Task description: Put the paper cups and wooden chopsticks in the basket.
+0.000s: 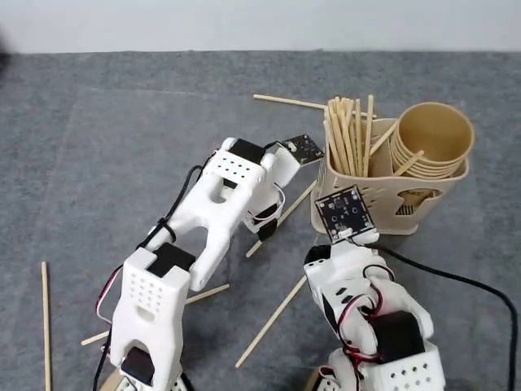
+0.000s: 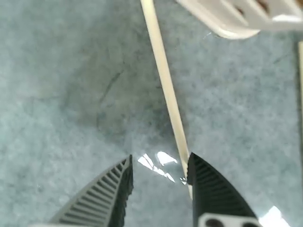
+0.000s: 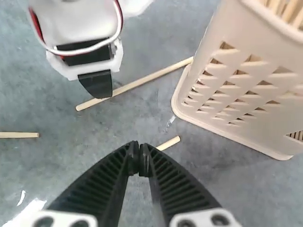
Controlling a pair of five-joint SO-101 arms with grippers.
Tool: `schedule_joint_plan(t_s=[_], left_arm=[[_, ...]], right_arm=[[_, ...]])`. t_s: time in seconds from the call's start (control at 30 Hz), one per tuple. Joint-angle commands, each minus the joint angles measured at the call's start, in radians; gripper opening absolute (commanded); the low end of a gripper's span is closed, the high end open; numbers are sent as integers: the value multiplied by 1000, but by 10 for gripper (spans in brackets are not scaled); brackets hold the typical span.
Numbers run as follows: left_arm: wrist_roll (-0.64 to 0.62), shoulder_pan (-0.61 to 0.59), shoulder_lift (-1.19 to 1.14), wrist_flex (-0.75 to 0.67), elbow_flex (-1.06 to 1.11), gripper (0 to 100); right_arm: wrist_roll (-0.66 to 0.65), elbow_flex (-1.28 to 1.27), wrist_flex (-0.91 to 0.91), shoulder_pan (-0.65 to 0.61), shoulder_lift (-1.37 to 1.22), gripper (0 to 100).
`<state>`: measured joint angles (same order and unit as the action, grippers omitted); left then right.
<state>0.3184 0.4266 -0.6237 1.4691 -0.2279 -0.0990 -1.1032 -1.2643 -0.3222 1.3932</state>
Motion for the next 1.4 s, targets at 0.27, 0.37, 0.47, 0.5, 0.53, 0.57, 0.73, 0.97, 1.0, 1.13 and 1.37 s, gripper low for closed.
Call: schedule_joint_plan(t_s=[0.27,0.37,0.47,0.5,0.53,0.57,0.73,0.97,1.0,1.13,1.37], left_arm=[[-78,28,-75,43,-5,110],[-78,15,-86,81,-53,105],[-81,6,-84,137,-130,108],[-81,6,-84,163,-165,108],[-81,6,-84,192,-200,108],[-81,6,-84,222,-240,108],[-84,-21,-84,287,-377,108],[-84,-98,-78,287,-387,108],[-84,-109,-68,287,-386,108],[-84,-146,9,287,-381,108],[-84,-290,170,284,-357,108]], right_arm=[[2,3,21,8,5,9],[3,3,21,8,5,9],[3,3,21,8,5,9],[3,3,21,8,5,9],[3,3,21,8,5,9],[3,3,21,8,5,9],[3,2,19,8,5,9],[0,-15,31,8,5,9],[0,-15,36,10,5,9],[5,-15,44,10,5,9],[14,-14,79,10,-5,8]])
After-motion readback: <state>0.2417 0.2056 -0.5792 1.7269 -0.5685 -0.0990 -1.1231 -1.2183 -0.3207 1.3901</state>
